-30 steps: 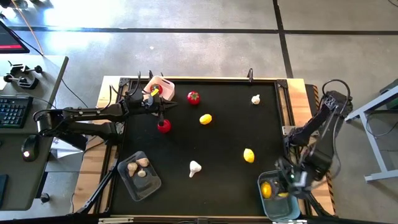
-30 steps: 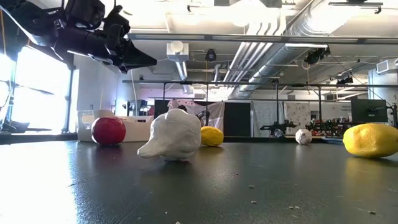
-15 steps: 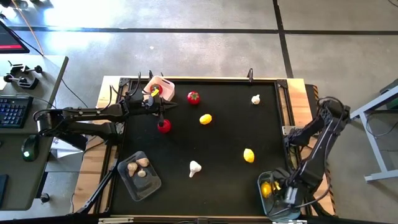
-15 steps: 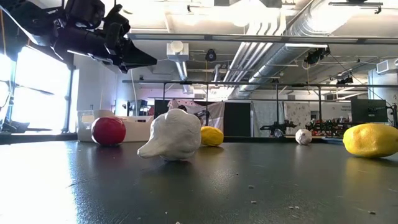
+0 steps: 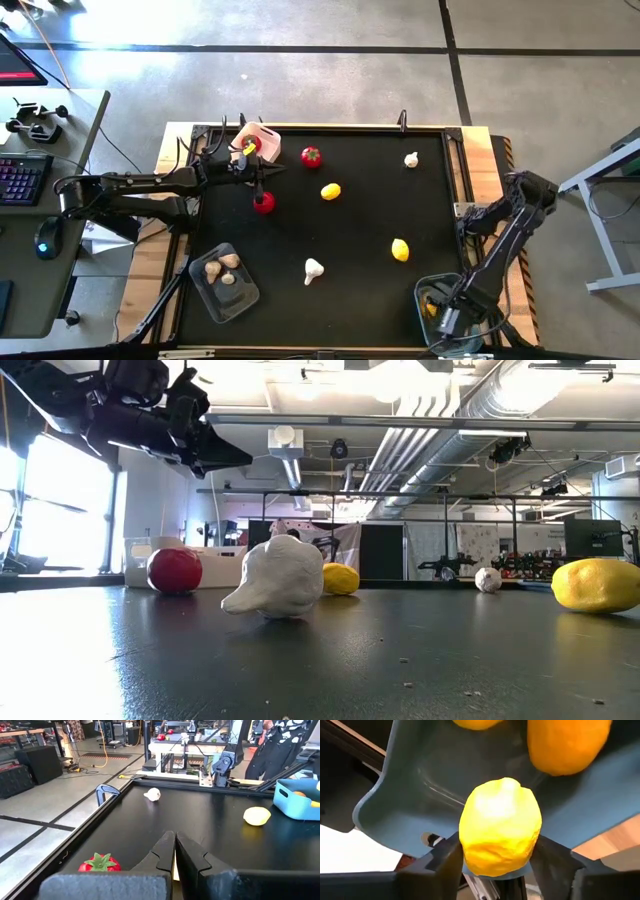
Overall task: Sort produce into baskets
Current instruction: Put the yellow lemon into the blue bin, then put the red tomato into the white bin
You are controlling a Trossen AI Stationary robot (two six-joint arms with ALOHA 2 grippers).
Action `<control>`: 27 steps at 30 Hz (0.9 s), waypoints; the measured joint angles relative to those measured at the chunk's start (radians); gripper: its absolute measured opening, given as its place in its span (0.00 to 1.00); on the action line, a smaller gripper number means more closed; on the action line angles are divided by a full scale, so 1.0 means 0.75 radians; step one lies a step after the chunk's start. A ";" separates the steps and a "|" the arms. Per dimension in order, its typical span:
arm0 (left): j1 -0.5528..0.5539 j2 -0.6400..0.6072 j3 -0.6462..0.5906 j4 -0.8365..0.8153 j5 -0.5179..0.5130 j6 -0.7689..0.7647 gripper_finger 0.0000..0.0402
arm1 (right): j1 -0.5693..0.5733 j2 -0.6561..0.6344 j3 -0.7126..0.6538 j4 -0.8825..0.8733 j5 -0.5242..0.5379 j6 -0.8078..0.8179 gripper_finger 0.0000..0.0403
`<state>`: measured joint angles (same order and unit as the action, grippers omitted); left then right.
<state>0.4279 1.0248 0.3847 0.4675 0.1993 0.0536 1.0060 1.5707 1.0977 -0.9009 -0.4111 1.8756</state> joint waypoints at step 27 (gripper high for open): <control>-0.001 0.001 0.000 0.008 -0.016 -0.057 0.00 | -0.498 -0.224 0.001 -0.411 0.418 -1.023 0.02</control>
<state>0.4274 1.0252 0.3847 0.4738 0.1871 0.0109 0.6324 1.4027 1.0981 -1.2090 -0.0978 1.1081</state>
